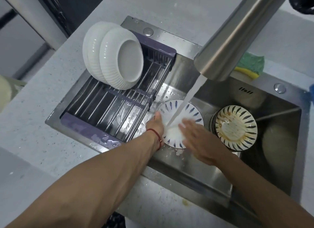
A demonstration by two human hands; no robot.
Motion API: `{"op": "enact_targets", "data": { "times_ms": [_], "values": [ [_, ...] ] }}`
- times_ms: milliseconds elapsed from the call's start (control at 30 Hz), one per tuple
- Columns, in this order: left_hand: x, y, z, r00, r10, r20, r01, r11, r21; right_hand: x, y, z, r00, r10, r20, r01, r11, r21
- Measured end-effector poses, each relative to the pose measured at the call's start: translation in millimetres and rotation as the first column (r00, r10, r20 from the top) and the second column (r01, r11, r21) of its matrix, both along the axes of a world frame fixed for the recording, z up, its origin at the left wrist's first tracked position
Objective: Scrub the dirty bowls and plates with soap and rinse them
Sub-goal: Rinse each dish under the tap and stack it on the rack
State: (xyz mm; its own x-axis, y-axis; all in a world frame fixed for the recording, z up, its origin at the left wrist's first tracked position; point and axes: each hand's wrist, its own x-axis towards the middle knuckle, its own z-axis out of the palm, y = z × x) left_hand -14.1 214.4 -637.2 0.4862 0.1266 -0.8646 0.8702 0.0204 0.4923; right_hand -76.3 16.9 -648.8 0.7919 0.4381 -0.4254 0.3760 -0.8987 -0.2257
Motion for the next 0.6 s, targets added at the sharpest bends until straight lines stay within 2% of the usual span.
{"op": "enact_targets", "data": {
  "times_ms": [67, 133, 200, 267, 333, 367, 467, 600],
  "values": [
    [-7.1, -9.7, -1.9, 1.0, 0.02, -0.014, -0.02, 0.999, -0.031, 19.2, 15.6, -6.0, 0.98, -0.196, 0.017, 0.197, 0.978, -0.076],
    [-8.3, -15.8, -2.1, 0.994, 0.106, -0.033, -0.109, 0.99, -0.087, 39.8, 51.6, -17.2, 0.957, -0.287, 0.044, 0.288, 0.957, -0.023],
    [-5.0, -12.5, 1.5, 0.982, 0.184, -0.033, -0.187, 0.972, -0.145, 45.4, 79.2, -20.9, 0.972, -0.226, -0.067, 0.234, 0.962, 0.145],
    [0.7, -2.5, 0.1, 0.98, 0.189, -0.054, -0.194, 0.975, -0.104, 30.2, 76.9, -14.3, 0.979, -0.072, -0.191, 0.128, 0.945, 0.302],
    [1.7, 3.6, 0.3, 0.989, 0.144, -0.041, -0.145, 0.989, -0.028, 7.2, 43.6, -10.6, 0.991, 0.081, -0.109, -0.044, 0.951, 0.305],
    [1.3, 3.9, -0.1, 0.995, 0.097, -0.038, -0.097, 0.995, 0.006, -2.6, 24.5, -13.5, 0.995, 0.09, -0.04, -0.076, 0.964, 0.254],
    [-1.1, -1.7, 8.0, 0.998, -0.055, -0.003, 0.055, 0.994, 0.092, -19.2, 3.5, -18.9, 0.987, -0.041, 0.154, 0.017, 0.987, 0.158],
    [5.7, -4.7, 15.6, 0.999, -0.033, 0.008, 0.033, 0.998, 0.049, -22.4, 18.6, -28.9, 0.938, -0.21, 0.276, 0.104, 0.93, 0.353]
  ]
}}
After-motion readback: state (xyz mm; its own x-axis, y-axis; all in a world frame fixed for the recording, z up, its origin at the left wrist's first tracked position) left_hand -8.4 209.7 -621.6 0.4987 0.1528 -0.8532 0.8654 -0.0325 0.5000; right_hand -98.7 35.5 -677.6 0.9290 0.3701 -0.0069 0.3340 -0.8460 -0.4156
